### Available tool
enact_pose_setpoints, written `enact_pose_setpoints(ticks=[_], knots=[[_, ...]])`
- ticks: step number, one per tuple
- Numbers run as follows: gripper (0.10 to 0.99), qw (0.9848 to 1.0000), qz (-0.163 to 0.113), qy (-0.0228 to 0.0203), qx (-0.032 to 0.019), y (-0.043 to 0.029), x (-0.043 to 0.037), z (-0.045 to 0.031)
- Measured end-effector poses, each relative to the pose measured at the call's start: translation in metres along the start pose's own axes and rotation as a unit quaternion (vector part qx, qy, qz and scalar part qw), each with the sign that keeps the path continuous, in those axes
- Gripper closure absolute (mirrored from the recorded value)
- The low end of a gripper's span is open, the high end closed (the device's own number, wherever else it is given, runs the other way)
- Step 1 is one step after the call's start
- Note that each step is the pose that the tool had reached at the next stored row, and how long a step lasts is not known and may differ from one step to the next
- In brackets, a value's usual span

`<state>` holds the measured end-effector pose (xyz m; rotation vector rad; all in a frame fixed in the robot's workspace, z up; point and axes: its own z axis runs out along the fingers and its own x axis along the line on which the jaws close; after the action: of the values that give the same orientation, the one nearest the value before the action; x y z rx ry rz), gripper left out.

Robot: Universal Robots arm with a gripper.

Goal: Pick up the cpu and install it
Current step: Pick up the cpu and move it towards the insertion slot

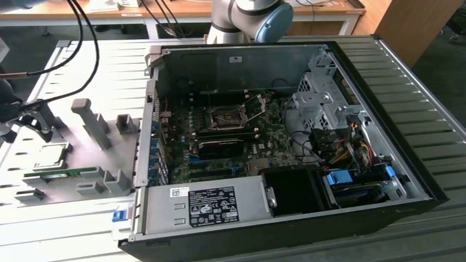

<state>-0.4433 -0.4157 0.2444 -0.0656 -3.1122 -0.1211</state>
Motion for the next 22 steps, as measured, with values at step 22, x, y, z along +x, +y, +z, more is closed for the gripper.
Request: enact_pose_setpoints(ticks=[22], knots=[[0.380,0.9999,-0.001,0.0012,-0.0152,-0.0017,-0.0022,0.0188]])
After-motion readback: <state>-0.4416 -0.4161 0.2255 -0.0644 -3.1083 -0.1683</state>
